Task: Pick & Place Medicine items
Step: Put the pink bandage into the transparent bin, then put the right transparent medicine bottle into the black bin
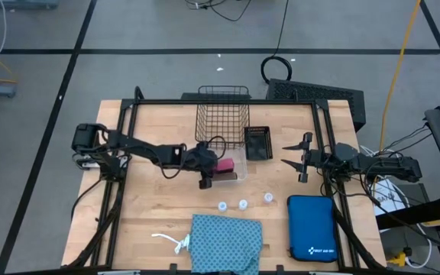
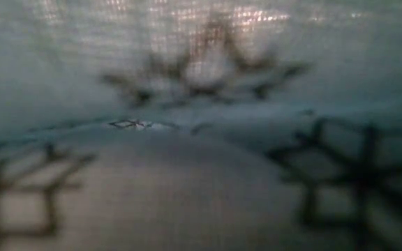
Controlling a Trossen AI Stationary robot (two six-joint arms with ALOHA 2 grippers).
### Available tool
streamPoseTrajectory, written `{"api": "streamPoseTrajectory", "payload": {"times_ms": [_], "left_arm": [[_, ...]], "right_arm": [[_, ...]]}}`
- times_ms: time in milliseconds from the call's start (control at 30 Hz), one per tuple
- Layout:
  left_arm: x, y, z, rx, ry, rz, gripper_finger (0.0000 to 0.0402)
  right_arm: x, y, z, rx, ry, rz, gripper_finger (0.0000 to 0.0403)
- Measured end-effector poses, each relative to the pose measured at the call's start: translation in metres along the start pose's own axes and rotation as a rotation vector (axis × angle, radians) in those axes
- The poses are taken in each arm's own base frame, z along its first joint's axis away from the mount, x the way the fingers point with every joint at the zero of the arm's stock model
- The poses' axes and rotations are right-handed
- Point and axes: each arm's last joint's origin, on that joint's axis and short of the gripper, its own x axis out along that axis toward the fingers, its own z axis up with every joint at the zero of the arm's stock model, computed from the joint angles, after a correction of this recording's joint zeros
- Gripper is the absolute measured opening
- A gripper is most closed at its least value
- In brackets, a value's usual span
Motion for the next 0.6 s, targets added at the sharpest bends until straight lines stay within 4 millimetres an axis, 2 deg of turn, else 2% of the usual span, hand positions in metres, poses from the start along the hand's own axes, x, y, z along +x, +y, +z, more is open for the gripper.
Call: {"api": "streamPoseTrajectory", "payload": {"times_ms": [167, 300, 467, 600], "left_arm": [[0.0, -0.004, 0.001, 0.007, -0.011, -0.007, 0.024], [0.0, -0.004, 0.001, 0.008, -0.01, -0.007, 0.026], [-0.005, -0.003, 0.003, 0.008, -0.021, -0.01, 0.0264], [-0.019, -0.002, 0.013, 0.005, -0.069, -0.011, 0.0257]], "right_arm": [[0.0, 0.0, 0.0, 0.0, 0.0, 0.0, 0.019], [0.0, 0.0, 0.0, 0.0, 0.0, 0.0, 0.019], [0.0, 0.0, 0.0, 0.0, -0.001, 0.0, 0.0191], [0.0, 0.0, 0.0, 0.0, 0.0, 0.0, 0.019]]}}
